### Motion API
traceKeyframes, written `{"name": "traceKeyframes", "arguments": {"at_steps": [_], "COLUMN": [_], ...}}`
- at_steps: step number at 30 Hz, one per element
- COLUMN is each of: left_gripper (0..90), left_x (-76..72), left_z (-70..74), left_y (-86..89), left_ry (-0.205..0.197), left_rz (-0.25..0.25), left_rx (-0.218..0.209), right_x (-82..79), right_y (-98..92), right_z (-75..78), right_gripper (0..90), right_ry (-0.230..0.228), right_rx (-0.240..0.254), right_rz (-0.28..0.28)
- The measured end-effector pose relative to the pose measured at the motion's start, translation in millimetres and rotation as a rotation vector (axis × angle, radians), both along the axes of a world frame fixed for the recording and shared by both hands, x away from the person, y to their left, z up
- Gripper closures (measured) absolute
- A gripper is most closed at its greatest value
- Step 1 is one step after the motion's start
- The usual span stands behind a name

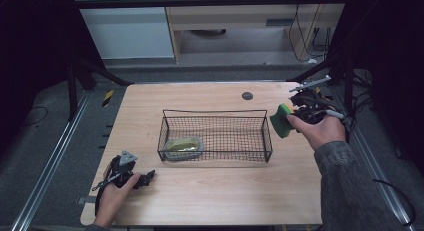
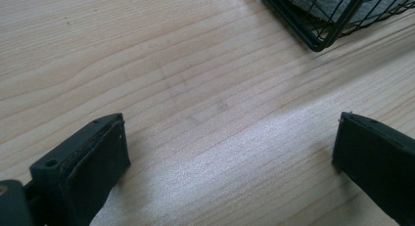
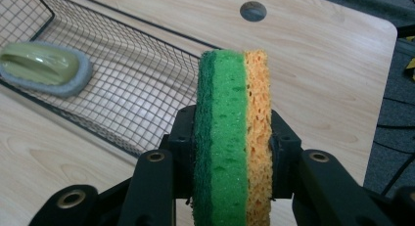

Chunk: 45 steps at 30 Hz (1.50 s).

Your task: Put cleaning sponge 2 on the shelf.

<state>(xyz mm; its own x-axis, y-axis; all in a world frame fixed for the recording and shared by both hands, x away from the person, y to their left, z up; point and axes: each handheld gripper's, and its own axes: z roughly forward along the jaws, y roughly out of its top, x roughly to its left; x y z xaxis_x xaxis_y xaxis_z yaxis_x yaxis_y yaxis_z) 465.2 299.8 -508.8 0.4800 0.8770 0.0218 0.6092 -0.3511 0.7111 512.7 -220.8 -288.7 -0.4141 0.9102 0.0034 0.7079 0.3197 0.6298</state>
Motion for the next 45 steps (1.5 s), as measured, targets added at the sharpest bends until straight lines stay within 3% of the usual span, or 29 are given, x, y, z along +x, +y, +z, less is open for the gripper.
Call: {"name": "traceKeyframes", "arguments": {"at_steps": [9,18,32,36,45], "left_gripper": [0.0,0.0,0.0,0.0,0.0], "left_x": [0.7,1.0,1.6,1.7,1.9], "left_z": [0.0,0.0,0.0,0.0,0.0], "left_y": [0.7,1.1,1.1,1.2,1.3], "left_ry": [0.001,0.001,0.000,0.000,0.000], "left_rz": [-0.008,-0.011,-0.009,-0.009,-0.009], "left_rx": [-0.003,-0.002,-0.003,-0.003,-0.002], "right_x": [20.3,41.3,63.5,67.9,63.4], "right_y": [28.1,41.1,58.1,58.5,59.3], "right_z": [-1.4,-7.5,-35.1,-41.5,-38.6], "right_gripper": [63.8,63.8,63.8,63.6,64.0], "right_ry": [-0.017,-0.016,0.024,0.036,0.040], "right_rx": [-0.058,-0.055,-0.101,-0.100,-0.108], "right_rz": [0.024,0.040,0.075,0.072,0.096]}}
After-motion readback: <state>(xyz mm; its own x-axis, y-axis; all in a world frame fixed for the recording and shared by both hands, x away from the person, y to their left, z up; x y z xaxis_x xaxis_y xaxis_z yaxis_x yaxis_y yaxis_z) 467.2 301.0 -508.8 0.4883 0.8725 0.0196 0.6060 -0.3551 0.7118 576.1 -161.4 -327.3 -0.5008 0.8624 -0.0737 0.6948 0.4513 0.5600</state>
